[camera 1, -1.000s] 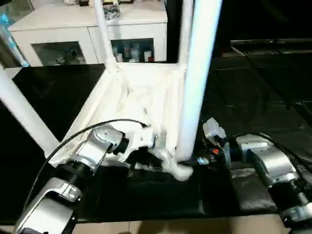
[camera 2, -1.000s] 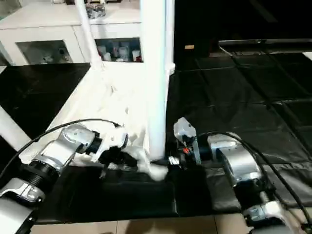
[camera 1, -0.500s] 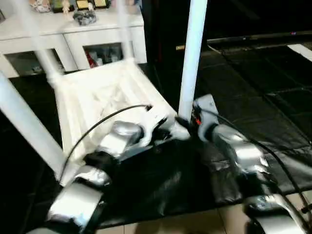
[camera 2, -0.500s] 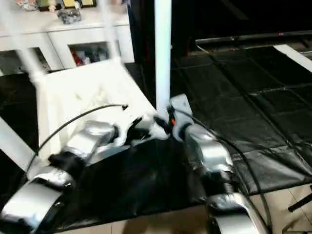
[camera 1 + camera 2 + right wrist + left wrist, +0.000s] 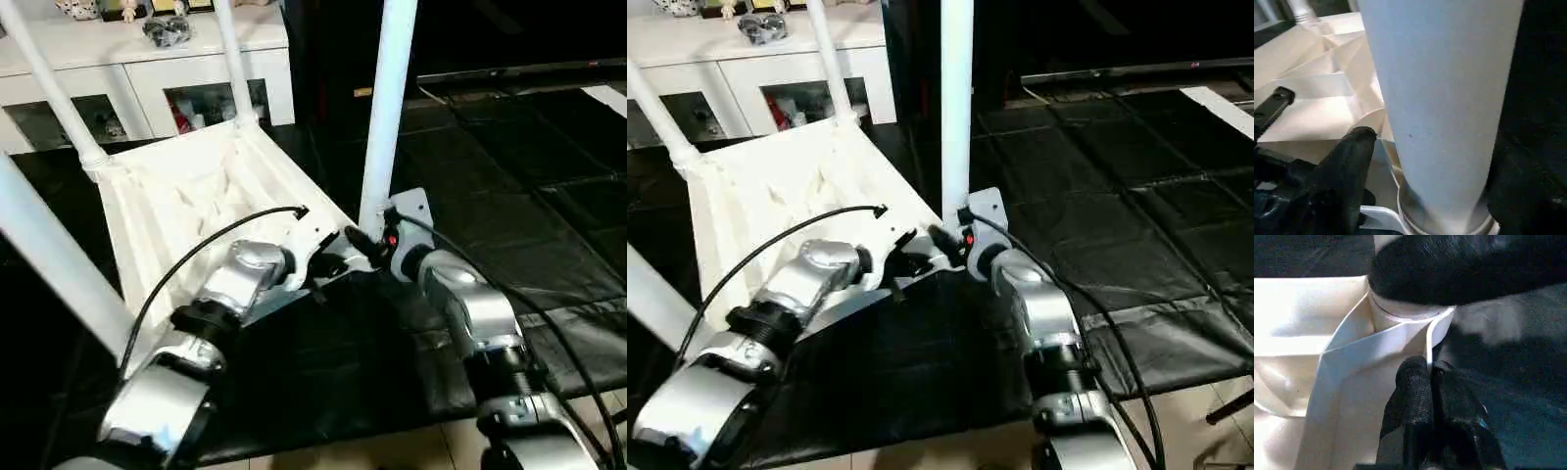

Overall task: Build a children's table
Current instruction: Rotate leg to tighten

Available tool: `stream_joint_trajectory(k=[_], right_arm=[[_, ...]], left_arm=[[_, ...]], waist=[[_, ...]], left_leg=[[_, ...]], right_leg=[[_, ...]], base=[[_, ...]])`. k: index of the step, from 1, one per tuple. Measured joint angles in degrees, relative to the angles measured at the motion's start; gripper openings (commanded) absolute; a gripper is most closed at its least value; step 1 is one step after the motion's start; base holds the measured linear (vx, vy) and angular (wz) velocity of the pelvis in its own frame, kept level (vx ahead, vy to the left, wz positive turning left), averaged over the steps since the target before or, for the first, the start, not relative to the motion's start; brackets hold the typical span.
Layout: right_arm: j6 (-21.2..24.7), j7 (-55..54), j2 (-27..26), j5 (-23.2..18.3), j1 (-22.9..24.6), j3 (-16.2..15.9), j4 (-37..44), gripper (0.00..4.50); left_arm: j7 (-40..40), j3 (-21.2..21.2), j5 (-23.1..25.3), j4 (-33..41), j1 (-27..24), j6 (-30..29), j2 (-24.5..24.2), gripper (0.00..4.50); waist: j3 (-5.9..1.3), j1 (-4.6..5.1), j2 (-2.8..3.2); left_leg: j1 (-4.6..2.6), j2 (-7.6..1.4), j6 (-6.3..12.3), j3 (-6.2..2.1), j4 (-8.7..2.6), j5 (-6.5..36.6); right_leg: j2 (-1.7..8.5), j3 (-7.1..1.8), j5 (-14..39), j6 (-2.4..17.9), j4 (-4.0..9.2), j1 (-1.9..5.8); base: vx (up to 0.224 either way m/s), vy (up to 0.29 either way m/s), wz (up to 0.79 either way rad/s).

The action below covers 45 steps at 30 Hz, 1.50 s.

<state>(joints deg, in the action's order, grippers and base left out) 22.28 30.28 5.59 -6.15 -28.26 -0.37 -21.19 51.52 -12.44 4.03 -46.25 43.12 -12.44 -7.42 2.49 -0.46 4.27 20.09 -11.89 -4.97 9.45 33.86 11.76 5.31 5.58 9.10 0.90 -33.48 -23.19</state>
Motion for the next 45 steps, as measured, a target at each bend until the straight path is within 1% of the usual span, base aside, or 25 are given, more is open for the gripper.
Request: stream_joint_trajectory(k=[3,4,6,7,8,9,12,13,15,19,21,26,27,28,32,33,34,37,40,42,43,44,45], right_arm=[[0.03,6.02,3.17,-1.24,1.23,-1.12,1.17,3.9],[0.06,8.05,4.34,-1.68,1.64,-1.77,1.73,3.9],[0.14,12.99,7.25,-2.78,1.92,-3.16,2.17,4.15],[0.14,15.72,8.89,-3.21,2.18,-3.95,2.74,4.3],[0.1,18.06,10.2,-3.48,2.35,-4.11,3.0,4.3],[0.07,21.79,12.39,-4.12,2.74,-4.68,3.39,4.44],[-0.47,27.22,15.19,-4.83,3.48,-5.06,3.56,4.44],[-0.54,28.01,15.48,-4.88,3.53,-5.24,3.56,4.44],[-2.48,32.04,16.58,-5.63,3.53,-6.05,3.18,4.44],[-5.28,38.9,19.7,-7.03,3.64,-7.08,2.91,4.44],[-6.58,43.88,21.29,-7.83,4.02,-7.84,3.01,4.44],[-7.38,48.42,21.45,-8.43,4.06,-9.3,2.98,4.44],[-7.66,49.48,21.46,-8.66,3.92,-9.57,2.87,4.27],[-7.91,50.46,21.48,-8.94,3.57,-9.96,2.45,4.27],[-8.35,52.97,21.52,-9.08,2.34,-11.47,0.57,3.9],[-8.43,53.67,21.52,-9.07,2.22,-11.49,0.04,3.8],[-8.57,54.17,21.52,-9.05,1.99,-11.58,-0.37,3.61],[-8.79,55.02,21.56,-9.03,1.23,-11.58,-1.22,3.5],[-8.81,55.62,21.58,-9.05,1.17,-11.8,-2.19,3.21],[-8.81,56.26,21.57,-9.09,1.16,-12.05,-2.56,3.11],[-8.8,56.45,21.57,-9.1,1.16,-12.07,-2.63,2.96],[-8.8,56.56,21.57,-9.11,1.15,-12.07,-2.67,2.96],[-8.8,56.7,21.57,-9.14,1.16,-12.07,-2.69,2.8]], left_arm=[[3.89,-1.26,-0.14,1.02,-0.66,1.47,-1.89,0.0],[5.39,-1.73,-0.12,1.26,-0.96,2.45,-2.69,0.0],[9.09,-2.92,-0.2,2.47,-1.99,4.89,-4.21,0.0],[11.47,-3.6,-0.51,3.05,-2.44,5.83,-5.11,0.0],[13.29,-3.97,-0.74,3.43,-2.78,6.55,-5.77,0.0],[15.94,-4.56,-0.98,4.05,-3.14,7.24,-6.66,0.0],[19.78,-5.79,-0.96,4.79,-3.41,9.09,-8.08,0.0],[20.29,-5.97,-0.9,4.82,-3.41,9.35,-8.22,0.0],[21.98,-6.89,-0.74,4.84,-3.43,11.48,-9.27,0.0],[25.44,-7.66,-0.95,5.55,-4.17,13.79,-10.88,0.0],[27.74,-8.13,-1.12,7.14,-5.18,14.38,-11.75,0.0],[29.72,-9.09,-1.48,8.43,-5.56,15.06,-11.99,0.0],[29.79,-9.43,-1.53,8.92,-5.74,15.14,-11.87,0.0],[29.9,-9.59,-1.61,9.02,-5.81,15.26,-11.75,0.0],[30.27,-10.03,-1.68,9.69,-6.11,15.37,-11.34,0.0],[30.42,-10.1,-1.68,10.02,-6.26,15.37,-11.31,0.0],[30.59,-10.16,-1.68,10.32,-6.41,15.37,-11.32,0.0],[30.84,-10.66,-1.68,11.12,-6.61,15.33,-11.37,0.0],[30.96,-11.01,-1.79,11.7,-6.8,15.31,-11.56,0.0],[30.97,-11.01,-1.86,11.78,-6.85,15.3,-11.65,0.0],[30.97,-11.02,-1.88,11.8,-6.87,15.3,-11.69,0.0],[30.97,-11.03,-1.9,11.81,-6.87,15.29,-11.7,0.0],[30.97,-11.03,-1.9,11.82,-6.88,15.26,-11.71,0.0]], waist=[[0.01,-0.63,0.0],[0.01,-1.04,0.0],[0.01,-1.65,0.0],[0.02,-2.15,0.02],[0.02,-2.68,0.02],[0.02,-3.3,0.02],[0.02,-4.27,0.02],[0.02,-4.43,0.02],[0.02,-4.72,0.02],[0.02,-4.82,0.01],[0.02,-4.85,-0.01],[0.02,-5.03,-0.02],[0.02,-5.07,-0.03],[0.02,-5.08,-0.05],[0.03,-5.29,-0.08],[0.03,-5.39,-0.09],[0.06,-5.39,-0.13],[0.07,-5.4,-0.22],[0.08,-5.41,-0.28],[0.09,-5.4,-0.29],[0.09,-5.39,-0.29],[0.09,-5.39,-0.3],[0.09,-5.38,-0.31]], left_leg=[[0.02,0.0,0.02,0.01,0.01,0.01],[0.01,0.01,0.02,0.02,0.0,0.01],[0.01,-0.01,0.02,0.02,0.01,0.01],[0.02,-0.01,0.01,0.02,0.0,0.01],[0.0,-0.01,0.01,0.03,0.02,0.01],[-0.03,-0.01,0.01,0.03,0.04,0.01],[-0.02,0.0,0.03,0.12,0.16,0.01],[-0.02,0.01,0.03,0.13,0.16,0.01],[-0.03,0.0,0.01,0.13,0.17,0.02],[0.03,-0.01,0.02,0.12,0.16,0.02],[0.04,-0.02,0.03,0.12,0.15,0.01],[0.08,-0.01,0.03,0.12,0.2,0.01],[0.08,-0.01,0.03,0.12,0.21,0.01],[0.08,-0.01,0.03,0.13,0.21,0.01],[0.1,-0.01,0.09,0.13,0.21,-0.02],[0.1,-0.01,0.12,0.13,0.21,-0.04],[0.11,-0.01,0.13,0.14,0.22,-0.05],[0.15,-0.01,0.13,0.14,0.22,-0.05],[0.15,-0.01,0.13,0.15,0.22,-0.05],[0.15,-0.02,0.13,0.15,0.22,-0.05],[0.15,-0.02,0.13,0.15,0.22,-0.05],[0.15,-0.02,0.13,0.15,0.22,-0.05],[0.15,-0.02,0.13,0.15,0.22,-0.05]], right_leg=[[0.01,-0.01,0.0,0.0,0.03,-0.01],[0.02,-0.02,0.0,0.0,0.03,-0.01],[0.01,-0.02,0.0,0.0,0.02,-0.01],[0.03,-0.01,0.0,0.0,0.02,-0.01],[0.03,-0.01,0.0,0.0,0.02,-0.01],[0.05,-0.02,0.0,0.0,0.03,-0.03],[0.09,-0.12,-0.01,0.01,0.02,-0.06],[0.09,-0.13,-0.01,0.01,0.01,-0.06],[0.1,-0.13,-0.01,0.01,-0.01,-0.06],[0.09,-0.12,0.0,0.0,-0.02,-0.06],[0.09,-0.11,0.0,0.0,-0.02,-0.05],[0.1,-0.12,0.0,0.0,-0.05,-0.04],[0.1,-0.12,0.0,0.0,-0.05,-0.04],[0.1,-0.12,0.0,0.0,-0.05,-0.04],[0.1,-0.13,0.0,0.0,-0.08,-0.03],[0.1,-0.13,0.0,0.0,-0.08,-0.04],[0.1,-0.13,0.0,0.0,-0.09,-0.04],[0.1,-0.13,0.01,-0.01,-0.1,-0.04],[0.1,-0.13,0.01,-0.01,-0.1,-0.04],[0.1,-0.13,0.01,-0.02,-0.1,-0.04],[0.1,-0.13,0.01,-0.02,-0.1,-0.04],[0.1,-0.13,0.01,-0.02,-0.1,-0.04],[0.1,-0.13,0.01,-0.02,-0.1,-0.04]], base=[[0.0,0.0,0.0],[0.0,0.0,0.0],[0.0,0.0,0.0],[0.0,0.0,0.0],[0.0,0.0,0.0],[0.0,0.0,0.0],[0.0,0.0,0.0],[0.0,0.0,0.0],[0.0,0.0,0.0],[0.0,0.0,0.0],[0.0,0.0,0.0],[0.0,0.0,0.0],[0.0,0.0,0.0],[0.0,0.0,0.0],[0.0,0.0,0.0],[0.0,0.0,0.0],[0.0,0.0,0.0],[0.0,0.0,0.0],[0.0,0.0,0.0],[0.0,0.0,0.0],[0.0,0.0,0.0],[0.0,0.0,0.0],[0.0,0.0,0.0]])
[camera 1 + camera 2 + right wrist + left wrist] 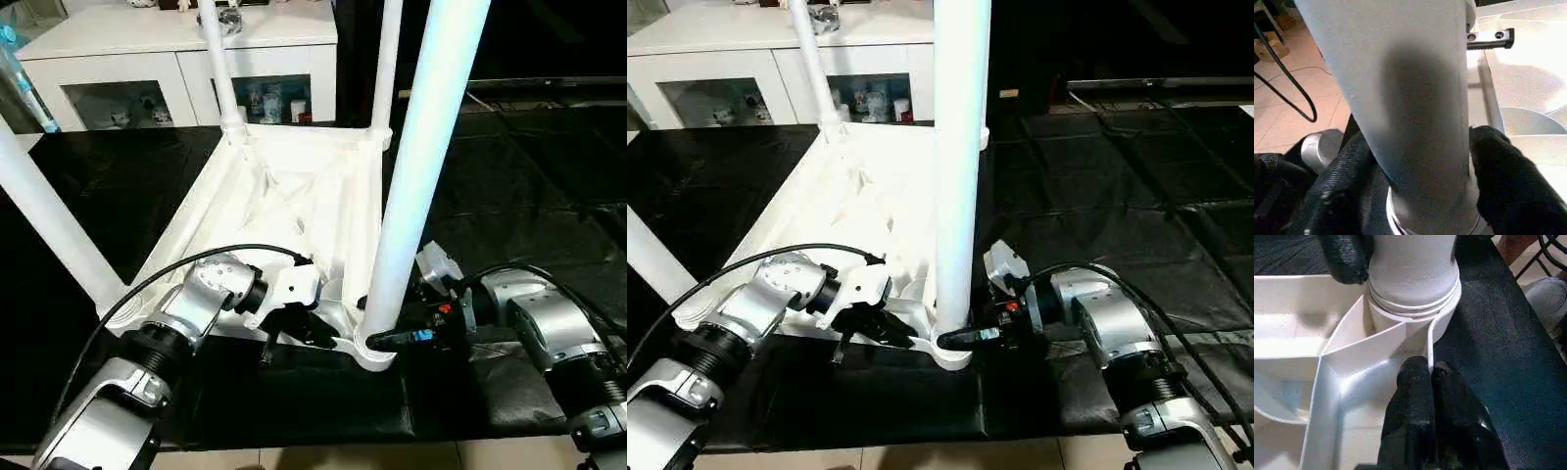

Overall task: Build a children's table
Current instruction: Rotate leg to tighten

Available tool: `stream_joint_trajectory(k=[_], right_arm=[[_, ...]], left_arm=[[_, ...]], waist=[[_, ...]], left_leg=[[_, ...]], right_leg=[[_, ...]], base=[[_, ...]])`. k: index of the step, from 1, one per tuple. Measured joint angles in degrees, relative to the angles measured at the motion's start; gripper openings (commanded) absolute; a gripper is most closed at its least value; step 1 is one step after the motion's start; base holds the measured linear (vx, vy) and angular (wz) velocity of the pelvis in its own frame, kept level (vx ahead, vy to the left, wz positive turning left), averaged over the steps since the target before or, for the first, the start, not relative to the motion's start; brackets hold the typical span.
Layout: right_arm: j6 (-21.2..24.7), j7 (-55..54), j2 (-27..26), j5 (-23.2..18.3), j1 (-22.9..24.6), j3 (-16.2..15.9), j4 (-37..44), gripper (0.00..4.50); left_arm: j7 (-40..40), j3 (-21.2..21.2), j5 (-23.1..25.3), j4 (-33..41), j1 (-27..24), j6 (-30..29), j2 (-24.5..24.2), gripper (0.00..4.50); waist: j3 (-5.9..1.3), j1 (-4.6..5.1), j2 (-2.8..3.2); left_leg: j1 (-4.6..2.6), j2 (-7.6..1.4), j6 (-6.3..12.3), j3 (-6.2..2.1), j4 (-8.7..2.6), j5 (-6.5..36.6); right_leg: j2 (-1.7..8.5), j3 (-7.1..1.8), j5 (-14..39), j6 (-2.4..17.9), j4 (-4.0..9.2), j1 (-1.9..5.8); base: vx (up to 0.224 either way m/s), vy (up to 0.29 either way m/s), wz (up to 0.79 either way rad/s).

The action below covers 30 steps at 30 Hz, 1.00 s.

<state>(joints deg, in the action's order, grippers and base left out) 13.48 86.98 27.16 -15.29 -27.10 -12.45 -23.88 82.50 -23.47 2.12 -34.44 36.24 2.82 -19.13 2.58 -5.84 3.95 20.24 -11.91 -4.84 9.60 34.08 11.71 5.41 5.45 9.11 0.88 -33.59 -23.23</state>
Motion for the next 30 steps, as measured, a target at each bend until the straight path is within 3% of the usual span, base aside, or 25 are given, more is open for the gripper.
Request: stream_joint_trajectory(k=[8,14,17,22,24,30], right_arm=[[-0.23,0.52,-0.04,-0.02,-0.2,-0.05,-0.12,2.22],[1.02,-2.44,-1.26,-0.07,0.46,1.04,0.67,2.13],[3.15,-13.04,-5.03,0.76,1.85,4.1,1.8,2.11],[6.36,-31.45,-11.16,4.41,1.91,7.94,3.7,2.07],[8.18,-38.7,-14.02,6.22,0.98,9.32,3.83,2.04],[11.08,-55.34,-20.15,10.86,-2.5,11.07,2.65,2.02]], left_arm=[[-0.09,-0.03,-0.11,0.23,-0.02,-0.45,-0.13,0.0],[-2.0,0.87,-0.27,0.39,-0.05,-3.97,0.65,0.0],[-7.88,3.41,0.18,-1.09,0.35,-7.28,1.19,0.0],[-17.79,6.2,0.62,-3.6,2.33,-14.19,4.84,0.0],[-22.1,7.52,0.69,-4.86,3.29,-16.6,6.8,0.0],[-32.85,10.58,0.75,-6.64,4.92,-20.73,11.5,0.0]], waist=[[-0.01,-0.01,-0.14],[0.03,0.11,-0.3],[0.15,0.95,-0.61],[0.25,4.09,-0.97],[0.24,4.74,-0.96],[0.21,5.36,-0.93]], left_leg=[[-0.02,-0.01,0.0,0.02,0.0,0.0],[-0.13,-0.01,-0.01,0.04,0.16,-0.02],[-0.26,-0.03,-0.31,0.03,0.21,-0.02],[-0.31,0.02,-0.45,0.0,0.27,-0.12],[-0.32,0.04,-0.45,-0.01,0.27,-0.11],[-0.26,0.04,-0.46,-0.06,0.05,-0.09]], right_leg=[[0.0,-0.01,0.01,-0.01,-0.07,0.0],[0.0,-0.1,0.03,-0.03,-0.39,-0.01],[-0.03,-0.11,0.17,-0.29,-0.58,0.01],[-0.06,-0.12,0.12,-0.25,-0.47,-0.02],[-0.06,-0.11,0.12,-0.25,-0.44,-0.02],[-0.07,-0.02,0.11,-0.24,-0.42,-0.04]], base=[[0.0,0.0,0.0],[0.0,0.0,0.0],[0.0,0.0,0.0],[0.0,0.0,0.0],[0.0,0.0,0.0],[0.0,0.0,0.0]])
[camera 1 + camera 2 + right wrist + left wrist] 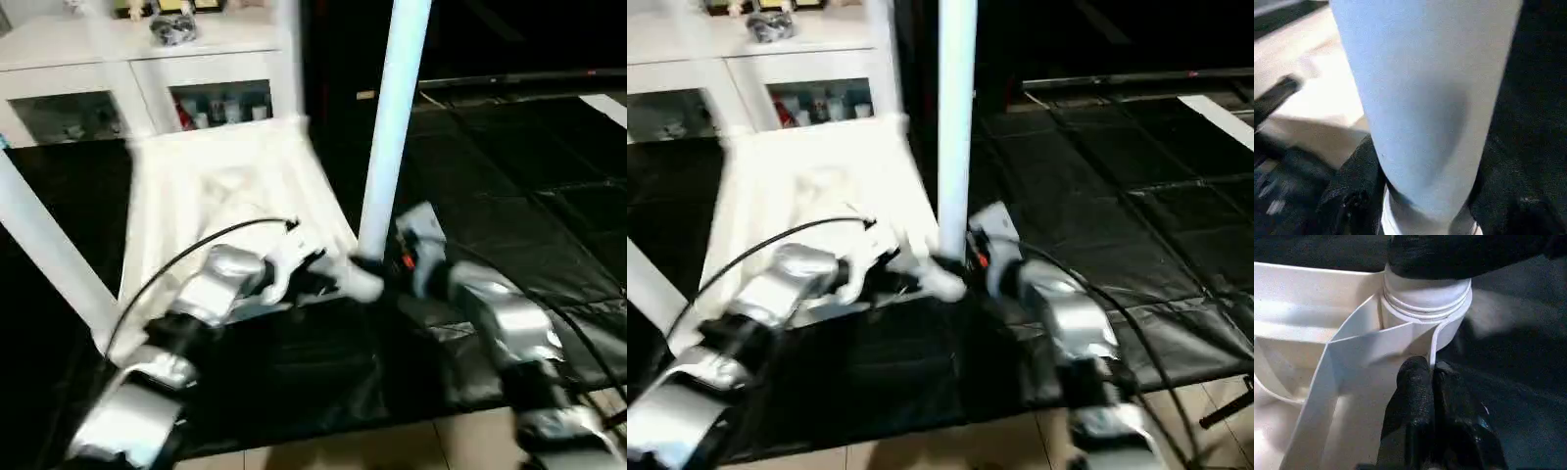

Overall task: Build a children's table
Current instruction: Rotate leg to tighten

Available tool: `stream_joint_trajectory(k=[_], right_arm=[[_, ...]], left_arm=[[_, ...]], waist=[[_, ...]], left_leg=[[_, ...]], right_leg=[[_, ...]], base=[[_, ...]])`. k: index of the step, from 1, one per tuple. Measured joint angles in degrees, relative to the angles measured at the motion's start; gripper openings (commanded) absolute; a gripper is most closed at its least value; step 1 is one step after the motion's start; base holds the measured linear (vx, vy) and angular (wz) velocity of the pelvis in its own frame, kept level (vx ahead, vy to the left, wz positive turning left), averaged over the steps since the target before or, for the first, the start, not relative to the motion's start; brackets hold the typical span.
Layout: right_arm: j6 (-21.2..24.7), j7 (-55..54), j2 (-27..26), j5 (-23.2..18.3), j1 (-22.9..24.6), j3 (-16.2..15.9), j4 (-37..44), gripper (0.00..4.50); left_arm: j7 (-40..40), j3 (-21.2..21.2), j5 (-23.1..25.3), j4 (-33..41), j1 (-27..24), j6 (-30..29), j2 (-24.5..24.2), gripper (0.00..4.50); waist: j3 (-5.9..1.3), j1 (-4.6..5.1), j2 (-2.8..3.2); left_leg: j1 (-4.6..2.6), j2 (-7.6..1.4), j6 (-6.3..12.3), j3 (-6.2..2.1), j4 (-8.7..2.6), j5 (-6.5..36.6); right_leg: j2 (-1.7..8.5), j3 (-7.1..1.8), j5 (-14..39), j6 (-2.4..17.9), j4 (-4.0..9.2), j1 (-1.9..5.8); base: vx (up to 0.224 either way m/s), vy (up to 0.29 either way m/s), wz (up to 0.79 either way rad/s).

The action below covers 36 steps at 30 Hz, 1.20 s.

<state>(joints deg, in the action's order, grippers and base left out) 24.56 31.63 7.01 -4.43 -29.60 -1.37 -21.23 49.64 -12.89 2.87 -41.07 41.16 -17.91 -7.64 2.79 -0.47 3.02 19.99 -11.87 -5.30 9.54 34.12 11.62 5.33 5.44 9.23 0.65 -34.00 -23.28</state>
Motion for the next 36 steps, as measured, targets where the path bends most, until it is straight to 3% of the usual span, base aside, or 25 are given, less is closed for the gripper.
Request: stream_joint_trajectory(k=[4,7,13,15,18,26,36], right_arm=[[-0.45,-3.95,-1.4,0.38,-0.45,0.5,-0.46,2.02],[-0.55,-4.4,-2.22,0.34,-0.38,1.2,-0.42,2.68],[-1.16,-3.17,-2.56,-0.54,0.89,1.21,0.87,3.15],[-1.53,-0.49,-1.51,-1.71,1.57,1.07,1.35,3.46],[-1.68,4.02,0.6,-2.75,2.35,0.67,2.08,3.56],[-4.35,20.77,9.2,-5.52,3.07,-2.15,1.98,4.41],[-8.25,38.5,17.61,-7.49,2.94,-3.82,-0.42,4.49]], left_arm=[[-2.1,0.81,0.01,0.27,0.05,-1.02,1.22,0.0],[-2.2,0.8,0.01,0.37,0.05,-1.14,1.25,0.0],[-0.58,0.18,0.02,0.87,-0.01,-1.09,0.26,0.0],[0.79,-0.5,0.02,1.0,-0.01,-0.47,-0.45,0.0],[3.12,-1.25,0.04,1.01,-0.11,0.93,-1.48,0.0],[11.66,-4.05,0.21,0.96,-0.33,6.62,-5.85,0.0],[24.38,-6.6,-0.73,2.06,-2.31,14.78,-10.51,0.0]], waist=[[-0.01,0.1,0.02],[-0.03,0.13,0.07],[-0.02,0.24,0.08],[-0.02,0.15,0.08],[0.0,-0.09,0.11],[0.11,-1.72,0.27],[0.15,-4.89,0.36]], left_leg=[[0.02,0.0,0.03,0.0,-0.21,0.08],[0.03,-0.01,0.05,0.01,-0.26,0.1],[0.02,-0.03,0.04,0.01,-0.26,0.11],[0.04,-0.03,0.04,0.01,-0.27,0.11],[0.07,-0.03,0.05,0.0,-0.27,0.11],[0.09,-0.05,0.06,-0.01,-0.25,0.1],[0.1,-0.04,0.08,0.01,-0.17,0.1]], right_leg=[[-0.01,0.01,-0.09,0.2,0.13,-0.01],[-0.01,0.03,-0.08,0.21,0.21,-0.01],[-0.01,0.02,-0.1,0.24,0.21,-0.01],[-0.01,0.03,-0.1,0.24,0.23,-0.01],[-0.01,0.03,-0.1,0.24,0.25,-0.01],[0.0,0.04,-0.11,0.26,0.2,-0.03],[0.07,0.04,-0.11,0.26,0.18,-0.04]], base=[[0.0,0.0,0.0],[0.0,0.0,0.0],[0.0,0.0,0.0],[0.0,0.0,0.0],[0.0,0.0,0.0],[0.0,0.0,0.0],[0.0,0.0,0.0]])
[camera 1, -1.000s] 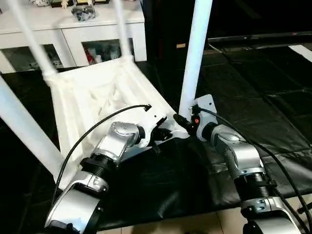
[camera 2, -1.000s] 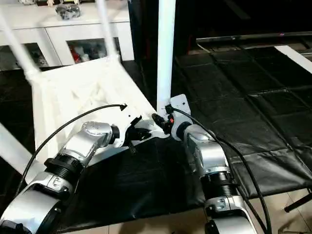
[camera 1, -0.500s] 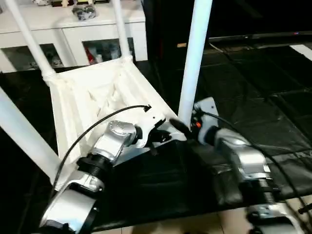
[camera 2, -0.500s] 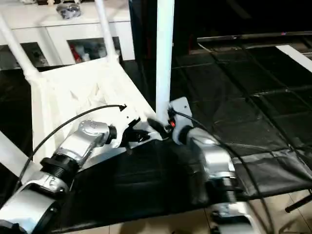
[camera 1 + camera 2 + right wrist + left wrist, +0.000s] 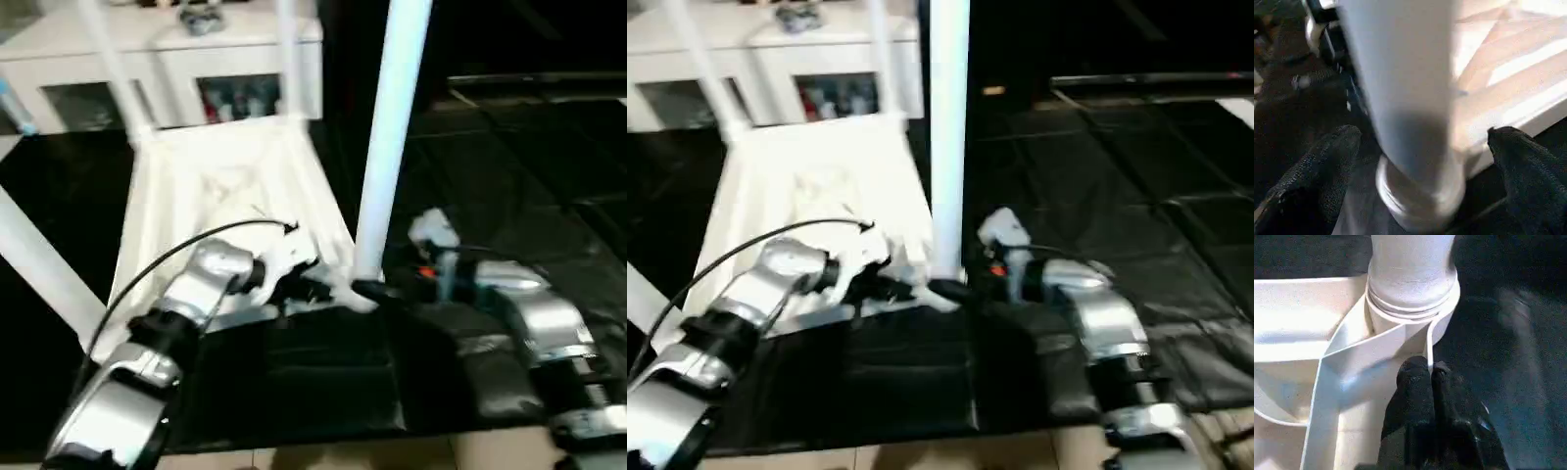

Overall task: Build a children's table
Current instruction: Rotate leg to tighten

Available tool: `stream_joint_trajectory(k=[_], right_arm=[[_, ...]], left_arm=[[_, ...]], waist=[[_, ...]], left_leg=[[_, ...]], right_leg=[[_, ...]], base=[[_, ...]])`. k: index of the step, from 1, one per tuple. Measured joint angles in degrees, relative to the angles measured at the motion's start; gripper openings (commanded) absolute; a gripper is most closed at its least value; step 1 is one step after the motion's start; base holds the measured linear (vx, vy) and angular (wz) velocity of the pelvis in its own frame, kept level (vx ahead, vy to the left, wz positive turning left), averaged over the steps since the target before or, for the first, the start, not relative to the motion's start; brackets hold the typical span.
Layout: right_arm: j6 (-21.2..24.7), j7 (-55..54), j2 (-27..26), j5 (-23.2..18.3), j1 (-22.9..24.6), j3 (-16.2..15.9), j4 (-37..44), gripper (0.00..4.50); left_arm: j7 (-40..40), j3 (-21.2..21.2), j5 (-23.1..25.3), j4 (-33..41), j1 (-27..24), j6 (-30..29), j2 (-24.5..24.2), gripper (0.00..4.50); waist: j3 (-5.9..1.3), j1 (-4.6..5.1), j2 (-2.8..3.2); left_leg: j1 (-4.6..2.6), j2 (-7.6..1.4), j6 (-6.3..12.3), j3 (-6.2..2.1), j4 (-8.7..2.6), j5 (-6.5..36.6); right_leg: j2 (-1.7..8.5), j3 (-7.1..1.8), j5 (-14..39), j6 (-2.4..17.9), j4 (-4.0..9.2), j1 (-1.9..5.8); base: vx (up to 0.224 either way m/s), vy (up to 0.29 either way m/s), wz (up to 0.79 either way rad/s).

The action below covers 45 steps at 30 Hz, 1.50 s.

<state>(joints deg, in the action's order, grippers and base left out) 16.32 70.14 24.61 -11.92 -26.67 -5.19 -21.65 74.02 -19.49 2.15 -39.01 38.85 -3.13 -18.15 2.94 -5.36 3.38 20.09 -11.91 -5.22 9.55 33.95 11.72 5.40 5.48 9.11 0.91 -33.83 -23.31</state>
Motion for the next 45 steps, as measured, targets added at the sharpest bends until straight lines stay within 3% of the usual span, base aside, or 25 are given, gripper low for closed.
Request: stream_joint_trajectory(k=[10,11,13,21,25,30,37,45], right_arm=[[-3.5,11.52,2.58,-1.84,-0.25,-3.45,-1.68,4.49],[-3.89,12.33,2.47,-1.85,-0.39,-3.77,-2.0,4.22],[-4.28,13.35,2.17,-1.86,-0.46,-4.29,-2.32,4.22],[-5.74,16.67,1.17,-1.9,-1.65,-6.44,-4.52,3.43],[-5.73,17.93,0.81,-1.91,-2.4,-6.67,-4.96,3.25],[-5.45,19.23,0.83,-1.94,-2.54,-7.2,-5.62,2.65],[-5.88,19.68,0.83,-2.0,-2.53,-7.33,-5.6,2.14],[-2.72,13.75,-0.29,-2.68,0.75,-4.89,-1.93,2.06]], left_arm=[[6.38,-2.95,-0.17,2.79,-1.11,3.7,-2.27,0.0],[6.93,-3.14,-0.14,3.26,-1.33,4.05,-2.45,0.0],[7.85,-3.65,-0.13,4.06,-1.83,4.57,-2.64,0.0],[9.25,-4.72,-0.2,5.13,-2.12,5.77,-2.54,0.0],[9.38,-5.03,-0.17,5.16,-2.14,5.82,-2.53,0.0],[9.38,-5.09,-0.15,5.52,-2.2,5.82,-2.64,0.0],[9.38,-5.1,-0.13,5.51,-2.2,5.86,-2.67,0.0],[6.41,-3.99,0.15,5.01,-2.17,2.91,-1.41,0.0]], waist=[[0.0,-0.4,-0.02],[0.0,-0.42,-0.02],[-0.01,-0.53,-0.02],[-0.02,-0.78,-0.03],[-0.02,-0.77,-0.04],[-0.02,-0.79,-0.04],[-0.02,-0.78,-0.04],[-0.09,-0.76,0.06]], left_leg=[[0.01,-0.01,-0.02,0.01,0.07,0.0],[0.01,-0.01,-0.02,0.01,0.07,0.0],[0.02,-0.01,-0.02,0.02,0.07,0.0],[0.0,0.0,-0.01,0.02,0.1,-0.01],[0.0,-0.01,-0.01,0.02,0.11,-0.01],[0.01,-0.01,0.01,0.03,0.11,-0.02],[0.0,-0.01,0.01,0.03,0.11,-0.02],[-0.17,-0.01,-0.02,0.03,0.16,-0.02]], right_leg=[[0.02,-0.02,0.0,0.0,-0.14,0.01],[0.02,-0.02,0.0,0.0,-0.15,0.01],[0.02,-0.02,0.01,-0.01,-0.14,0.01],[0.02,-0.04,0.0,0.0,-0.18,0.01],[0.02,-0.03,0.01,0.0,-0.2,0.01],[0.02,-0.03,0.01,-0.01,-0.19,0.01],[0.02,-0.04,0.01,-0.01,-0.19,0.01],[0.02,-0.06,-0.03,0.04,-0.24,0.13]], base=[[0.0,0.0,0.0],[0.0,0.0,0.0],[0.0,0.0,0.0],[0.0,0.0,0.0],[0.0,0.0,0.0],[0.0,0.0,0.0],[0.0,0.0,0.0],[0.0,0.0,0.0]])
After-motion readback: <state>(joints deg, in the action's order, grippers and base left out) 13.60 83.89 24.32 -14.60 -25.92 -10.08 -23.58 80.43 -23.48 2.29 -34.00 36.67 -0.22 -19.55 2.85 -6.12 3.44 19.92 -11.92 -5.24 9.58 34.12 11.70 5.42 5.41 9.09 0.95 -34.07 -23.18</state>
